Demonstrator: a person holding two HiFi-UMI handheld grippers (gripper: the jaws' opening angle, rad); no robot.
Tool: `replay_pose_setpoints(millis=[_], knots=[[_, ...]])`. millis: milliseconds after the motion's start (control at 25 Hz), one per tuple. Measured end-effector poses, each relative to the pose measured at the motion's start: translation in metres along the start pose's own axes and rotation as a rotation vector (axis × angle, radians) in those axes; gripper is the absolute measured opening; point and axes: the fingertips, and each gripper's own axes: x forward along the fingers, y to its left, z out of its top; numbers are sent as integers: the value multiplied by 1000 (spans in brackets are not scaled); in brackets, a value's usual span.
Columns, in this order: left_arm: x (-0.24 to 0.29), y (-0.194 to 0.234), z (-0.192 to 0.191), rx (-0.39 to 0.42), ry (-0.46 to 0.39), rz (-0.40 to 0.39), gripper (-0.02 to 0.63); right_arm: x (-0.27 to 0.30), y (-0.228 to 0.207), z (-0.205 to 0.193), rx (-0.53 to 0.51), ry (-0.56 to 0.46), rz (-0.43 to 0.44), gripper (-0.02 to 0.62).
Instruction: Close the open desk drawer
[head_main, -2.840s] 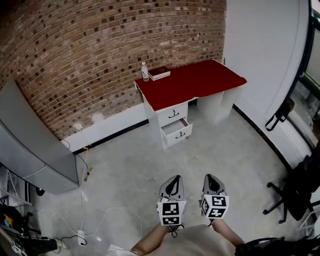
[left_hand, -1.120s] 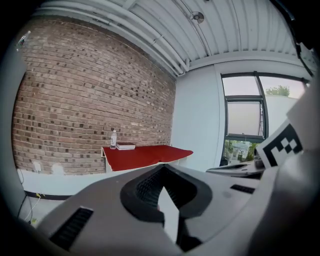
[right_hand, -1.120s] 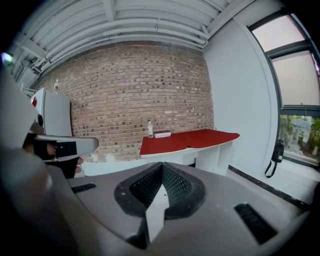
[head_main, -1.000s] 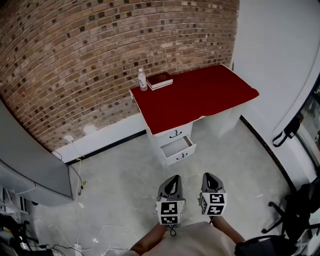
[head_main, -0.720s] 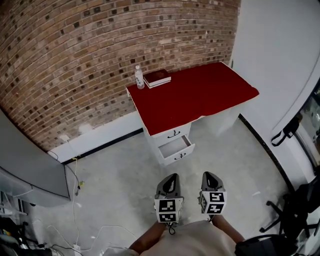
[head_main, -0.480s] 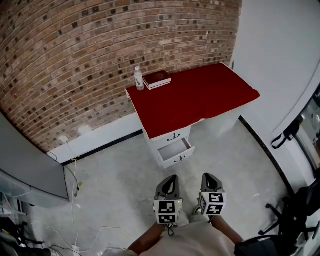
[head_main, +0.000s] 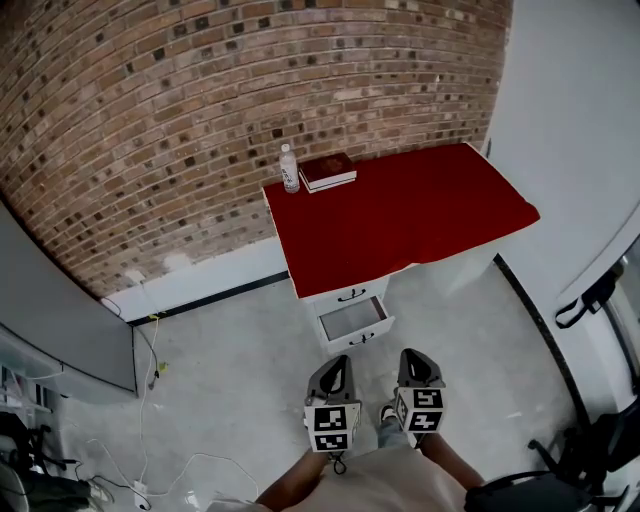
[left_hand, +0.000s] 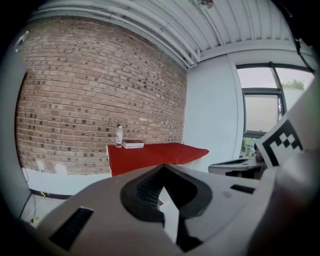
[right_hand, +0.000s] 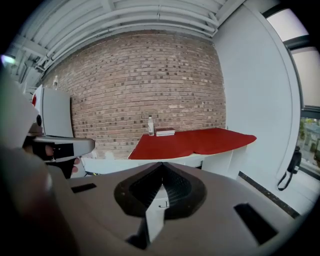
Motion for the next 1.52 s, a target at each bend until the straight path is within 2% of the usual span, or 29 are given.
replay_pose_setpoints(millis=[520,840,1080,1280,1520], knots=[[91,-40,19,-17,14,102,8,70,-82,29,-17,27,107,-2],[129,-45,27,-31,22,176,8,107,-106,43,-32,37,188,-2],[149,-49,23,-73,45,214,8,126,-108,44,-77,66,259,-2],[158,-50,3,-93,87,196,8,145,-105,20,-66,128,266,-2],[171,-35,-10,-62,122,133,8,167,-88,12,-53,149,254,-2]])
